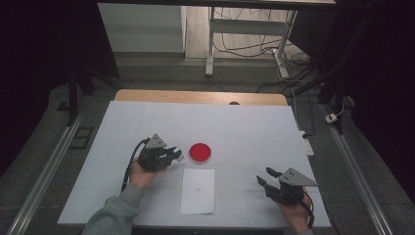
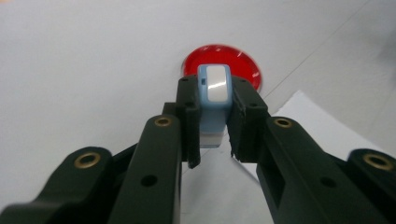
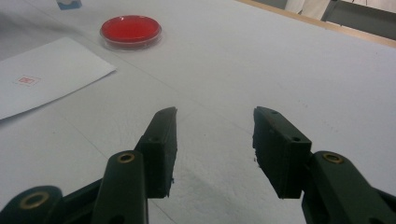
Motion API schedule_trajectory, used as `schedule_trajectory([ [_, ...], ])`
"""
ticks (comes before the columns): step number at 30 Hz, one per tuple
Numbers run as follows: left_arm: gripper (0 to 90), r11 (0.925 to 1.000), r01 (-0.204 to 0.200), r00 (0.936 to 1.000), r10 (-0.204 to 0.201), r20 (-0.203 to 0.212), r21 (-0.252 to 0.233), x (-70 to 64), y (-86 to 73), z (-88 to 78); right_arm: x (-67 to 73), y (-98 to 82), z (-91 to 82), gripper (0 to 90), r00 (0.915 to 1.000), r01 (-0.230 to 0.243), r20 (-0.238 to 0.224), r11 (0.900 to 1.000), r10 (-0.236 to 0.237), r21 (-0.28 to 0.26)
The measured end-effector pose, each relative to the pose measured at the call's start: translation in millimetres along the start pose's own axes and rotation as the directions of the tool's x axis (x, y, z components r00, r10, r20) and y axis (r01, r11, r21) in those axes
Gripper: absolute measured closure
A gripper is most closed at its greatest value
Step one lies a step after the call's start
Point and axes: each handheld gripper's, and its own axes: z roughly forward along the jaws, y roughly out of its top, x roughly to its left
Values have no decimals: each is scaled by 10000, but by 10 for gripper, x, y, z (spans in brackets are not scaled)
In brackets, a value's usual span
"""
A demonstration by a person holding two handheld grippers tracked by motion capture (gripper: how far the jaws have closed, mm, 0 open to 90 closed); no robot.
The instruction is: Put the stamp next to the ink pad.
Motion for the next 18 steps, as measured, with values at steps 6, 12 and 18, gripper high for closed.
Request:
schedule_trajectory([
  [6, 753, 9998, 89, 9998, -86, -178, 192, 43, -21, 51, 7, -1, 4, 494, 10000, 39, -8, 10000, -39, 48],
  [12, 752, 9991, -4, 9999, 10, -129, 418, 22, -29, 159, 8, -2, 13, 492, 10000, 39, -34, 10000, -39, 69],
  [18, 750, 9989, -32, 9995, 47, -310, 465, 32, -32, 266, 13, -4, 22, 491, 10000, 52, -50, 9999, -52, 103],
])
